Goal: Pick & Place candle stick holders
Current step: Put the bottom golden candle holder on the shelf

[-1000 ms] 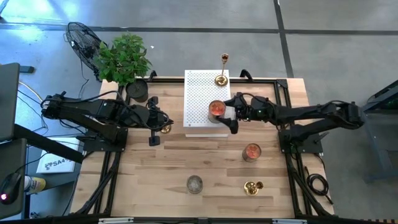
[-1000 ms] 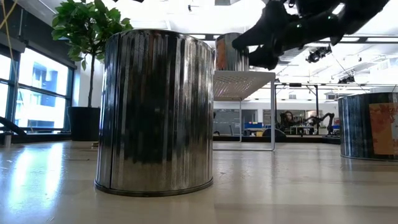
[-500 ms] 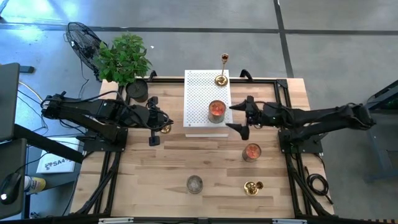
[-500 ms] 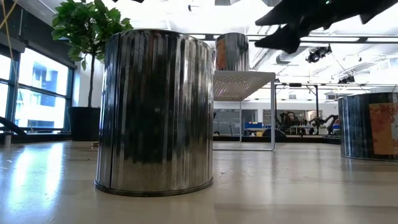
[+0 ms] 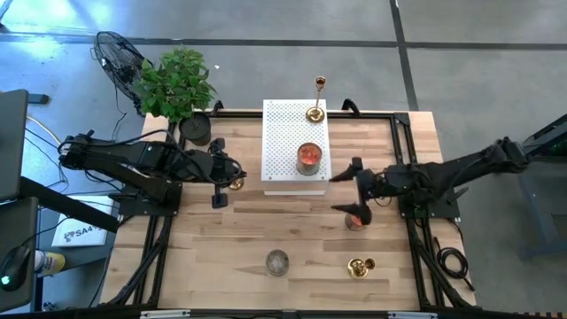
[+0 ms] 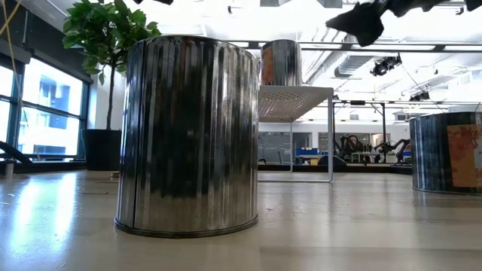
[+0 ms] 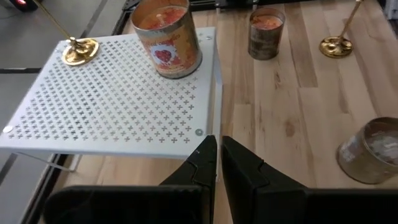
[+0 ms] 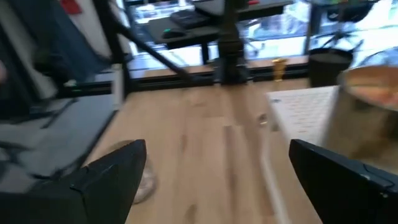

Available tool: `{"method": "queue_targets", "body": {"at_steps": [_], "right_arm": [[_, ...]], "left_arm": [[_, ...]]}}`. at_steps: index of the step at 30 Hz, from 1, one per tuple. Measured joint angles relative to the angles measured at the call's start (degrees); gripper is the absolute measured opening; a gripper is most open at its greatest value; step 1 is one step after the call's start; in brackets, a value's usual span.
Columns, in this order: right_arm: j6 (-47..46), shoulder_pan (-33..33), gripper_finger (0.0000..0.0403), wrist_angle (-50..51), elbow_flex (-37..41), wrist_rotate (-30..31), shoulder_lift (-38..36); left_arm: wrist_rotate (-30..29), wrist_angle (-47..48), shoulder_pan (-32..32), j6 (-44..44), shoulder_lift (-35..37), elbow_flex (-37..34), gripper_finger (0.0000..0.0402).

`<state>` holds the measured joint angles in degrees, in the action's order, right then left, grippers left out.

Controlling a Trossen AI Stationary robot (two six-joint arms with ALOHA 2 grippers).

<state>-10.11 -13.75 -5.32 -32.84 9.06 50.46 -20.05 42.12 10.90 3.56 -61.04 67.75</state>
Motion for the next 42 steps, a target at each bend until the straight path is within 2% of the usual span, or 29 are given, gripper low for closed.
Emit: {"method": "queue_targets", "body": {"at_steps": [7,11,17,23,28,35,42], "right_arm": [[-7.8,-6.7,0.0389,-0.1,0.0,-0.9,-2.3],[-7.9,-9.1,0.039,-1.1,0.0,-1.0,-3.2],[-7.8,-9.7,0.039,-8.1,0.0,-0.5,-3.3],[-5.0,-9.6,0.0389,-10.0,0.0,8.2,-3.3],[-5.5,-10.6,0.0389,-9.8,0.0,9.1,-3.3],[-15.2,-18.9,0.0389,-3.5,0.0,7.5,-3.3],[-21.9,-29.8,0.0389,1.0,-0.2,14.8,-3.2]], "left_arm": [[1.2,0.0,0.0,1.2,0.0,0.0,0.0019],[1.2,0.0,0.0,1.3,0.0,0.0,0.0019],[1.1,-0.1,0.0,1.3,0.0,0.0,0.0019],[1.1,-0.1,0.0,1.3,0.0,0.0,0.0019],[1.3,-0.1,0.0,1.0,0.0,0.0,0.0019],[1.3,-0.1,0.0,0.8,0.0,0.0,0.0019],[1.3,-2.4,0.0,1.2,-0.8,-0.1,0.0019]]}}
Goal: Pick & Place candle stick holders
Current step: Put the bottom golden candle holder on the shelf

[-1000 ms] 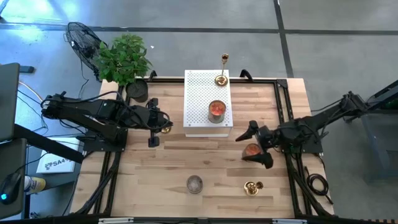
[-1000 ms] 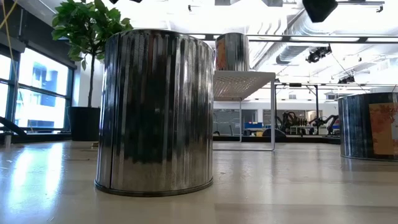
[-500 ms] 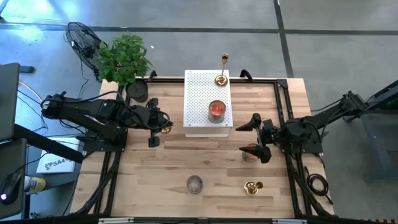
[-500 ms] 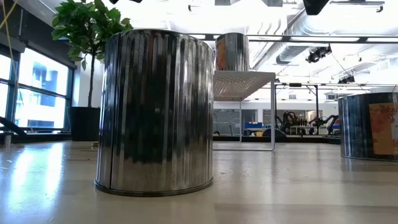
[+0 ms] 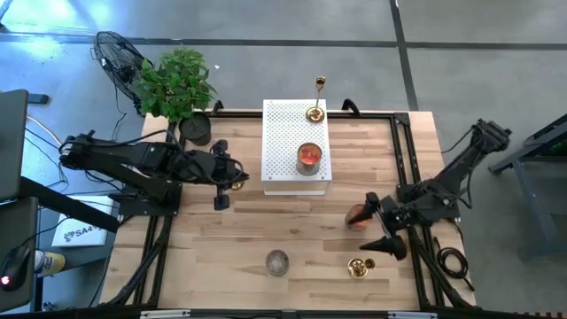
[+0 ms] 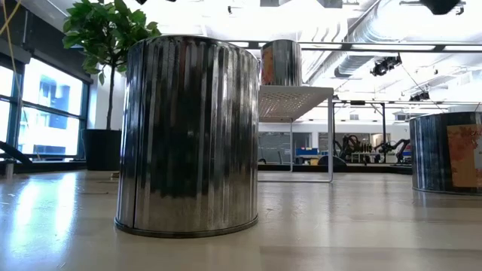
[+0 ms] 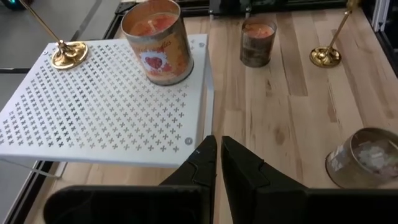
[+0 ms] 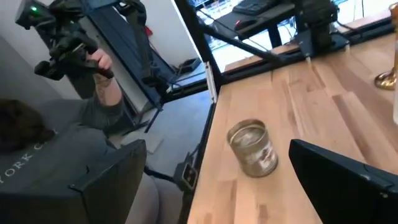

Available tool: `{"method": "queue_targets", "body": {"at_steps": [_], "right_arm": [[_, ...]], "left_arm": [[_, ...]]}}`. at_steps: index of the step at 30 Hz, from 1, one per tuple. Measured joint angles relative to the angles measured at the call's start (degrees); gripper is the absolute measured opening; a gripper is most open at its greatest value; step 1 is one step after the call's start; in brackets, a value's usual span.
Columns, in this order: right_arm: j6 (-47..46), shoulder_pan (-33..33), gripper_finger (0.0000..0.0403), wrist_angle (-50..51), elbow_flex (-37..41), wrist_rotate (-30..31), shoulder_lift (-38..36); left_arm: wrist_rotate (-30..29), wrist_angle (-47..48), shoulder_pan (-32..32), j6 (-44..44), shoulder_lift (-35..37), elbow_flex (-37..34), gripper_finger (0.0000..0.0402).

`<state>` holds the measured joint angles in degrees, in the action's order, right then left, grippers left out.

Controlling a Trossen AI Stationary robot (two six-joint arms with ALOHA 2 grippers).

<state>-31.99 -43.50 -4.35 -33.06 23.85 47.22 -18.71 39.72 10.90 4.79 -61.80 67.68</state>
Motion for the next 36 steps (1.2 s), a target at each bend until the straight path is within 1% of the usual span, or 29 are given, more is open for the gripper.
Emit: {"method": "queue_targets", "body": {"at_steps": [2,5,9,11,13,17,20,22,25,28,30,32,34,36], "right_arm": [[-1.4,-2.7,0.0389,2.8,-1.4,2.7,0.0],[-2.4,-6.4,0.0386,9.6,-4.7,8.3,0.4],[0.7,-9.9,0.0373,17.2,-11.1,15.6,2.5],[0.9,-10.5,0.0365,21.3,-15.2,17.0,4.3],[0.1,-10.9,0.0358,25.7,-19.2,17.2,6.6],[-2.5,-11.0,0.0351,30.6,-27.3,17.7,12.7],[-2.8,-11.0,0.0353,34.6,-33.5,17.1,17.4],[-5.7,-11.0,0.0353,39.0,-37.5,16.8,20.4],[-13.5,-11.0,0.0352,47.8,-43.4,16.2,24.6],[-24.1,-10.5,0.0351,60.5,-48.9,14.5,28.9],[-31.4,-9.9,0.0352,68.2,-52.2,11.9,31.6],[-37.4,-8.9,0.0353,73.6,-54.9,7.8,33.9],[-41.9,-7.7,0.0353,76.6,-57.1,2.5,35.9],[-43.7,-6.5,0.0353,77.6,-58.4,-2.6,37.9]], "left_arm": [[0.0,-1.0,0.0,0.0,-0.4,0.0,0.0019],[0.0,-1.0,0.0,0.3,-1.5,0.0,0.0019],[0.0,-1.6,0.0,1.0,-3.3,0.0,0.0019],[0.0,-1.9,0.0,1.1,-4.4,0.0,0.0019],[0.0,-1.8,0.0,1.1,-5.3,0.0,0.0019],[0.0,-1.8,0.0,1.1,-6.7,0.0,0.0019],[0.0,-1.9,0.0,1.0,-7.3,0.0,0.0019],[0.0,-1.8,0.0,1.0,-7.5,0.0,0.0019],[0.0,-1.9,0.0,0.9,-7.5,0.0,0.0019],[0.0,-1.9,0.0,0.1,-7.5,0.0,0.0019],[0.0,-2.0,0.0,-0.1,-7.5,0.0,0.0019],[0.0,-2.0,0.0,-0.2,-7.5,0.0,0.0019],[0.0,-2.1,0.0,-0.2,-7.5,0.0,0.0019],[0.0,-2.3,0.0,-0.4,-7.5,0.0,0.0019]]}}
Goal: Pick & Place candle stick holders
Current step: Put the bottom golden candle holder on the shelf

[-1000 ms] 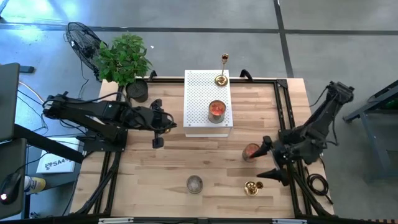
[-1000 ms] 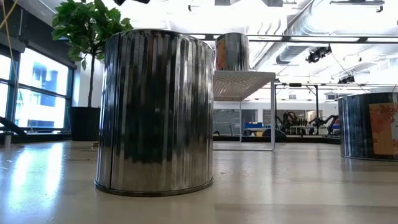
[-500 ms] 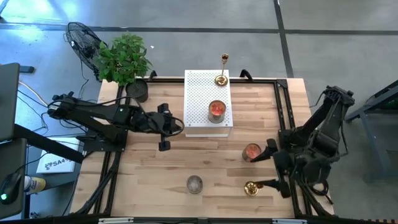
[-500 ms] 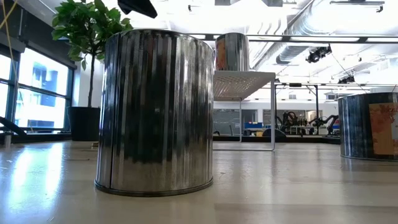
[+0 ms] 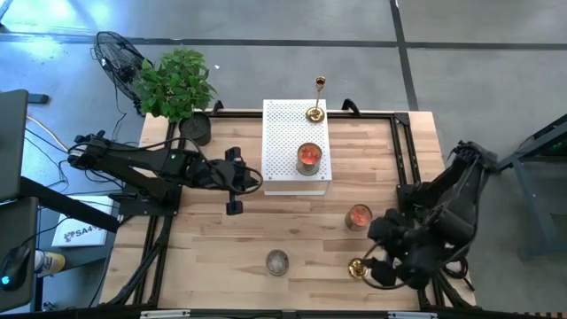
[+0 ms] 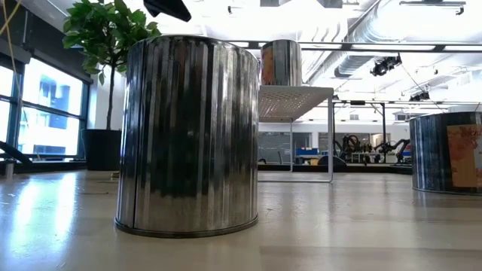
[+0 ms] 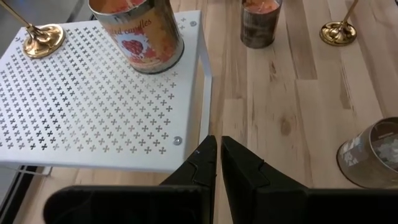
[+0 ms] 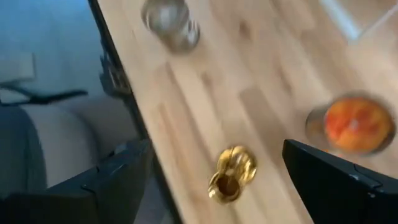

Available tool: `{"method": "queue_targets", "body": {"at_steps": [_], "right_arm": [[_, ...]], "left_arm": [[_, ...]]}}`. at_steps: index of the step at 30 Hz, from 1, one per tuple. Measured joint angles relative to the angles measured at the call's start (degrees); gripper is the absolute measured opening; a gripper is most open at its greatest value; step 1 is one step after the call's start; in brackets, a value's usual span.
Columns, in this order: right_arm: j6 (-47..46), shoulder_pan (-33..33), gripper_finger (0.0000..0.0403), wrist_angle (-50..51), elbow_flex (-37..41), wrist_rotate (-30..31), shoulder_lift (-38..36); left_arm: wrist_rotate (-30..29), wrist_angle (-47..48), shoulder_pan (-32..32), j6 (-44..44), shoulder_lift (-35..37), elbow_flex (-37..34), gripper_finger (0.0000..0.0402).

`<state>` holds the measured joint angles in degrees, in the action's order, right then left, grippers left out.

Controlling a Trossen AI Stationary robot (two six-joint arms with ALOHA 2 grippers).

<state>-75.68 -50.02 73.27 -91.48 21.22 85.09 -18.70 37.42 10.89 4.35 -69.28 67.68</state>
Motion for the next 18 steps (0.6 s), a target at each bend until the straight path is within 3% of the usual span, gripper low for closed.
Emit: {"method": "queue_targets", "body": {"at_steps": [9,14,18], "right_arm": [[-8.5,5.3,0.0354,3.4,-1.0,-15.8,4.8],[-14.1,7.7,0.0355,11.4,-1.0,-17.9,6.3],[-14.5,8.9,0.0355,10.9,-1.0,-18.0,7.0]], "left_arm": [[0.0,0.0,0.0,0.0,0.0,0.0,0.0019],[0.0,0.1,0.0,0.0,0.0,0.0,0.0019],[0.0,0.5,0.0,0.0,0.0,0.0,0.0019]]}}
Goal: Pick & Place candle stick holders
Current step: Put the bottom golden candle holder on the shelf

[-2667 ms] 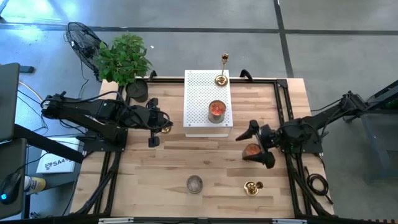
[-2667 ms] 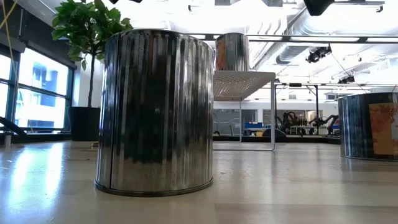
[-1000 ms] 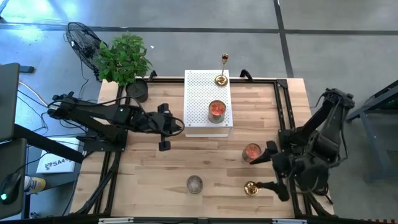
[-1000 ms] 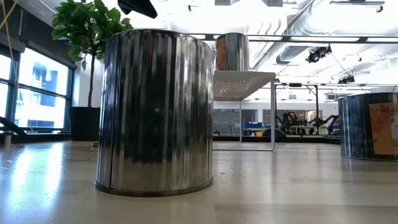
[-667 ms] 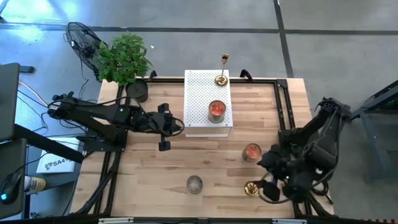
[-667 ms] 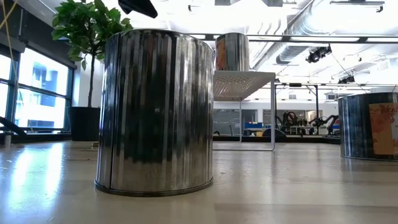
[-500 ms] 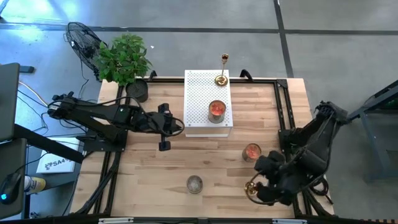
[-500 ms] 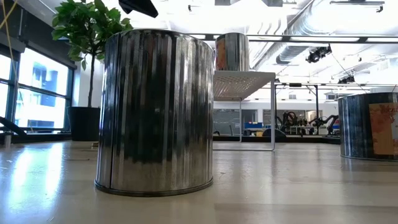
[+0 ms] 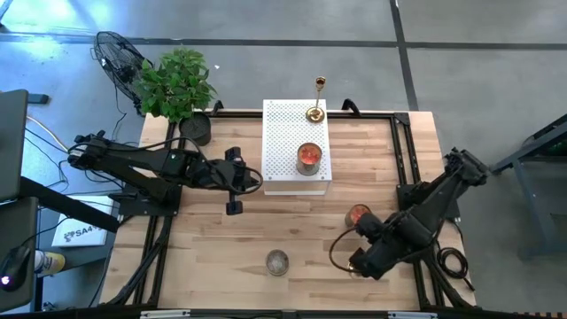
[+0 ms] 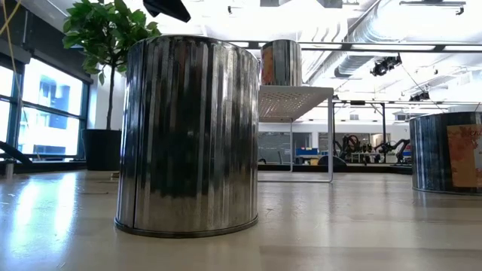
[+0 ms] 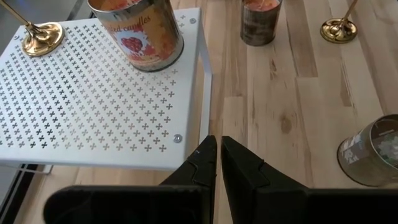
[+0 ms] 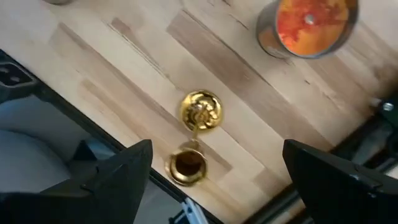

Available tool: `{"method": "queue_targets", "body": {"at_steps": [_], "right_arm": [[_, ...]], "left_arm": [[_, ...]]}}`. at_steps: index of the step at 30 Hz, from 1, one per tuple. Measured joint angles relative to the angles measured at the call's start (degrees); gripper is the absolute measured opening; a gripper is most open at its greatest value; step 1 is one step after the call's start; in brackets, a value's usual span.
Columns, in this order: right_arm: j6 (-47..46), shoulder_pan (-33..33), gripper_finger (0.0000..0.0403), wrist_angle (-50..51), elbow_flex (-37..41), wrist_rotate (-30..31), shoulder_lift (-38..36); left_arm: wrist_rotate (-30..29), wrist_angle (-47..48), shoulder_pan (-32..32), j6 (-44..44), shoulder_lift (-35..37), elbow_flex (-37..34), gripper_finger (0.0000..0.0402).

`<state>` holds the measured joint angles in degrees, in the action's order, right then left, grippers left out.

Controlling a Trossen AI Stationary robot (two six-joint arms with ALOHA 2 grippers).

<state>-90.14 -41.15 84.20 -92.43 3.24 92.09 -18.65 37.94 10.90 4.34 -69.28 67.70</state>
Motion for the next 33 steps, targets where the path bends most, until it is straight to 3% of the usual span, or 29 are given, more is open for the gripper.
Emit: {"method": "queue_targets", "body": {"at_steps": [7,13,21,28,33], "right_arm": [[0.0,0.6,0.0355,-5.5,0.0,-0.3,0.8],[-1.5,0.5,0.0355,-4.1,0.0,-4.9,2.4],[-4.6,-0.4,0.0355,-4.9,0.2,-6.2,2.4],[-7.4,-1.4,0.0349,-9.8,5.8,-13.0,2.4],[-6.1,-1.2,0.0347,-13.1,7.8,-12.3,2.5]], "left_arm": [[0.0,1.2,0.0,-0.5,0.0,0.0,0.0019],[0.0,-1.7,0.0,-1.3,0.0,-2.7,0.0019],[0.1,-2.0,0.0,-1.1,0.0,-3.5,0.0019],[0.1,-2.5,0.0,-1.1,0.0,-3.6,0.0019],[0.1,-4.4,0.0,-1.1,0.0,-3.6,0.0019]]}}
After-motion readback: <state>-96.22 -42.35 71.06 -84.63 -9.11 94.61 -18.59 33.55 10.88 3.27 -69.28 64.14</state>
